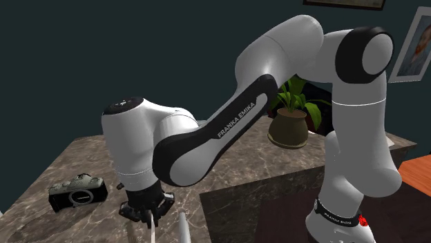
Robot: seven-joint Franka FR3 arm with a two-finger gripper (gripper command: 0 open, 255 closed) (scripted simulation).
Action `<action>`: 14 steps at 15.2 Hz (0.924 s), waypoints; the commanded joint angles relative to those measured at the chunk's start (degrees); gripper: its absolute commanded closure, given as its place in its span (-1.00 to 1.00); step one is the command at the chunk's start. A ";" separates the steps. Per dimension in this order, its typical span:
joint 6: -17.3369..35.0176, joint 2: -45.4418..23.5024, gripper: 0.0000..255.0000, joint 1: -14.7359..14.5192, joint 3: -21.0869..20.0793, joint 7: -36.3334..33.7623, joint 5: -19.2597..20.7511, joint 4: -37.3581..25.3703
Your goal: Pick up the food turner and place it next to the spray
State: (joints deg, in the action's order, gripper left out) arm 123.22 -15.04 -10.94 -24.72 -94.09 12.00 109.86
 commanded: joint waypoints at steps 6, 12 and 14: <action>2.20 -1.44 1.00 -0.28 0.29 -0.79 0.96 0.92; 2.19 -1.44 -1.00 -0.28 0.29 -0.79 0.95 0.91; 2.19 -1.44 -1.00 -0.28 0.29 -0.79 0.95 0.91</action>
State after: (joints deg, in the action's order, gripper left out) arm 125.40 -16.48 -11.22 -24.42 -94.88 12.95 110.78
